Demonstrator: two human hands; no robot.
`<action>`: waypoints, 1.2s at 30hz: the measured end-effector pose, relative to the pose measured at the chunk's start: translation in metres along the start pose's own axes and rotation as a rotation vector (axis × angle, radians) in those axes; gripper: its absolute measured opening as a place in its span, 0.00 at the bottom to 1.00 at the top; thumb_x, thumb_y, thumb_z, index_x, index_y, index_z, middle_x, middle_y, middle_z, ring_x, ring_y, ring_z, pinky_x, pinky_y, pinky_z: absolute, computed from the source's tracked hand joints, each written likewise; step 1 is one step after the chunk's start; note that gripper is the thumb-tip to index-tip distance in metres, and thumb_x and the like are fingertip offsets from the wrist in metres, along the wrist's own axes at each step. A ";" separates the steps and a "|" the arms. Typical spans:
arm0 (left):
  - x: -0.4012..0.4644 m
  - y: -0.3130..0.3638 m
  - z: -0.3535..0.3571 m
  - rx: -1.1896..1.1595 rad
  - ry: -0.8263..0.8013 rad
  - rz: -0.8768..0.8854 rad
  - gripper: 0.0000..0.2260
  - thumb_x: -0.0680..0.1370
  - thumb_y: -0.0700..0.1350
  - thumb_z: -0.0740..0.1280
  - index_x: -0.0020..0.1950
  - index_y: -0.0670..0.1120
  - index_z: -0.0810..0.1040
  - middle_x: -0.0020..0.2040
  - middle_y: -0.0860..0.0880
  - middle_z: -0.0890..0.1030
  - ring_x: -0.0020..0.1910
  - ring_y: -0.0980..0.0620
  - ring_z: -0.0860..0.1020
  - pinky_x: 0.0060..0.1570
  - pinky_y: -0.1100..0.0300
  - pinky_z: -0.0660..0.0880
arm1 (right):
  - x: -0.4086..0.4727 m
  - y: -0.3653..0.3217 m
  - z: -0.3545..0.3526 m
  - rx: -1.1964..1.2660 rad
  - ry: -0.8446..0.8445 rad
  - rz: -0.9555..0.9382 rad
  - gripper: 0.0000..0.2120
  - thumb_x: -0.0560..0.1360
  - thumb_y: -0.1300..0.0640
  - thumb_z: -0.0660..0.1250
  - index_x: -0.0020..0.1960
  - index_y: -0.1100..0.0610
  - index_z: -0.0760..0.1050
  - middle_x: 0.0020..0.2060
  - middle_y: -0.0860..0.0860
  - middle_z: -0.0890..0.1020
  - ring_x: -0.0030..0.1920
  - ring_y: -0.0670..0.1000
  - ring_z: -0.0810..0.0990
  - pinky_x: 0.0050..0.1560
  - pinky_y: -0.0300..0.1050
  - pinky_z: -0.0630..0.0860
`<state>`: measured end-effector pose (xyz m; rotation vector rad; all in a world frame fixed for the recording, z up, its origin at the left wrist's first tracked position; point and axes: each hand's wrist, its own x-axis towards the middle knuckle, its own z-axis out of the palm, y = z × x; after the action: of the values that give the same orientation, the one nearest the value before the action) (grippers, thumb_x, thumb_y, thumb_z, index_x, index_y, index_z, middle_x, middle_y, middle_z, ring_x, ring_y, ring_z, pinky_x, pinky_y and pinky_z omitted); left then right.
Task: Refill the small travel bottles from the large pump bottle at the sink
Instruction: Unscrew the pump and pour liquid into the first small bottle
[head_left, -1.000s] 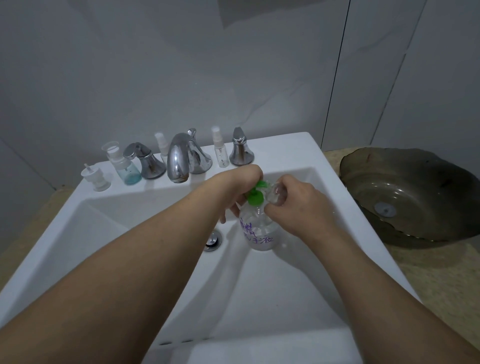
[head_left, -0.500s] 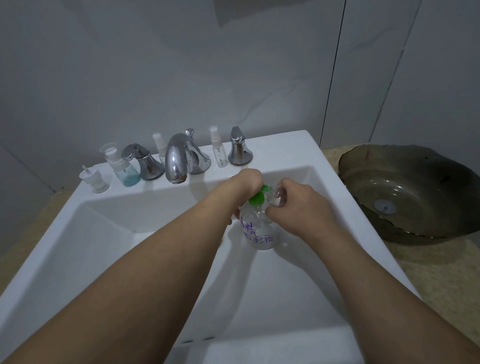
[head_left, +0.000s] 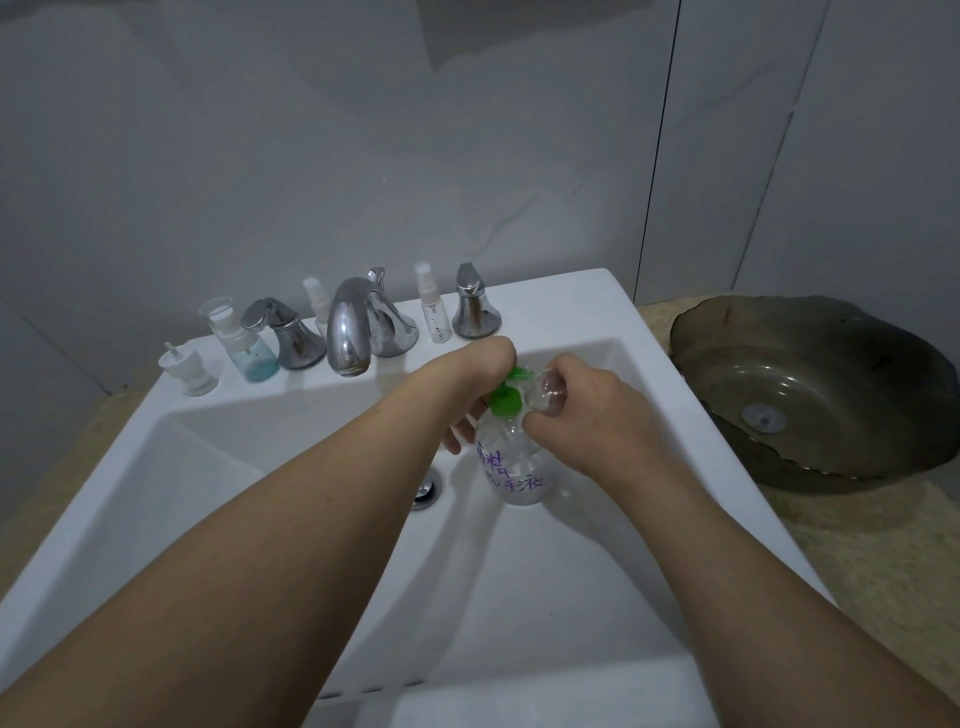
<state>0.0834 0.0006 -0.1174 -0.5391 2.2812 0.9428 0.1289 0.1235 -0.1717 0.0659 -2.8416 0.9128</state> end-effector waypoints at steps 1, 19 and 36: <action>-0.002 0.001 0.002 -0.002 0.007 -0.009 0.22 0.72 0.52 0.54 0.55 0.39 0.77 0.52 0.41 0.80 0.47 0.36 0.80 0.50 0.42 0.76 | 0.000 0.001 0.000 0.000 -0.002 0.004 0.12 0.67 0.48 0.68 0.47 0.48 0.69 0.42 0.46 0.79 0.45 0.53 0.78 0.43 0.45 0.72; -0.016 0.001 0.007 -0.041 0.070 0.051 0.16 0.75 0.50 0.53 0.47 0.41 0.76 0.50 0.43 0.79 0.44 0.41 0.79 0.48 0.50 0.75 | 0.003 0.003 0.001 -0.037 -0.011 0.009 0.12 0.67 0.47 0.68 0.46 0.47 0.68 0.43 0.47 0.79 0.45 0.54 0.77 0.41 0.45 0.70; -0.022 0.005 0.011 0.005 0.073 0.084 0.16 0.80 0.42 0.50 0.56 0.38 0.75 0.53 0.39 0.78 0.50 0.39 0.78 0.28 0.55 0.64 | 0.004 0.006 0.001 -0.038 -0.020 0.012 0.12 0.67 0.47 0.68 0.44 0.48 0.67 0.41 0.46 0.76 0.42 0.54 0.74 0.40 0.43 0.65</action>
<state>0.1004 0.0147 -0.1067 -0.4866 2.3873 0.9720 0.1248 0.1274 -0.1754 0.0539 -2.8801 0.8648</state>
